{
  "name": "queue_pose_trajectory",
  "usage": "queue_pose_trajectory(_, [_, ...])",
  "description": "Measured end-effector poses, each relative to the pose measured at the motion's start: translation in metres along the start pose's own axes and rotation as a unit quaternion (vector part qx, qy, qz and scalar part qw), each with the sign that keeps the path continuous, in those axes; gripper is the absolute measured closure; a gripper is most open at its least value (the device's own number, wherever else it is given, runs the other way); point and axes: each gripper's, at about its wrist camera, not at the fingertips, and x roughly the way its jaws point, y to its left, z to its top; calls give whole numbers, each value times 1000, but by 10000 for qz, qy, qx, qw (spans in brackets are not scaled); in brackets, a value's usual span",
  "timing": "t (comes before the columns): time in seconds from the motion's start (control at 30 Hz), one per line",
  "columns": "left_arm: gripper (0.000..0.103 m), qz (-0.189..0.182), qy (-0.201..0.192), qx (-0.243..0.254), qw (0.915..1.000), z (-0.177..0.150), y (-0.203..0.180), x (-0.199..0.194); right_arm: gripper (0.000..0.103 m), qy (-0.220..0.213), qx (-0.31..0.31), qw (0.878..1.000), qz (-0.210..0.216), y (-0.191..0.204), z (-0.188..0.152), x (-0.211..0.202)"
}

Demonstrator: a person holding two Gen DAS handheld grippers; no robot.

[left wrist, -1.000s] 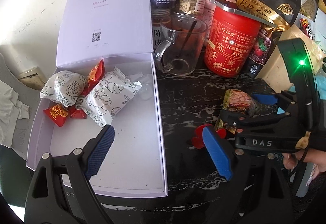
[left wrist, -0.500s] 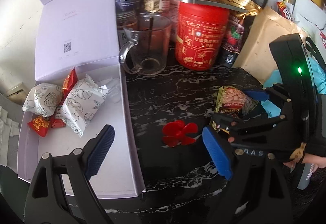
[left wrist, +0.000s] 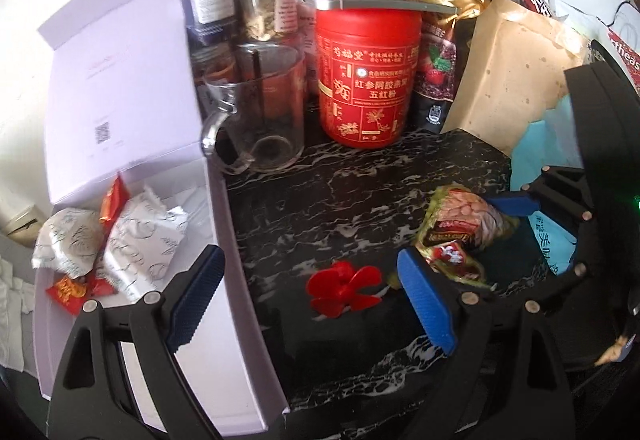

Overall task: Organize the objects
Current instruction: 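Grasp the red pinwheel with the left tool while the right tool grasps the cereal bag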

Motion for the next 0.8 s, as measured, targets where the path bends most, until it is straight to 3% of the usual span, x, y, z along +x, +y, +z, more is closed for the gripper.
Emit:
queue_pose_trajectory(0.2, [15,-549,174,298,9979,0,-5,19,26,62,-22,10000,52,2,-2,5])
queue_pose_trajectory(0.33, [18,-419,434,341,9976,-3,-6,34,26,220,-124,9996,-80,4,-5,15])
queue_pose_trajectory(0.47, [24,-369,261,391,9982,-7,-7,32,26,257,-158,9995,-100,5,-6,19])
queue_pose_trajectory(0.6, [52,-677,295,372,9966,-8,-7,34,26,182,-109,9998,-29,4,-7,20])
queue_pose_trajectory(0.7, [56,-541,244,477,9971,-10,-10,34,41,114,-187,9997,-89,7,-8,20])
queue_pose_trajectory(0.8, [57,-587,277,401,9971,-11,-8,32,48,45,-261,9996,-42,10,-9,18])
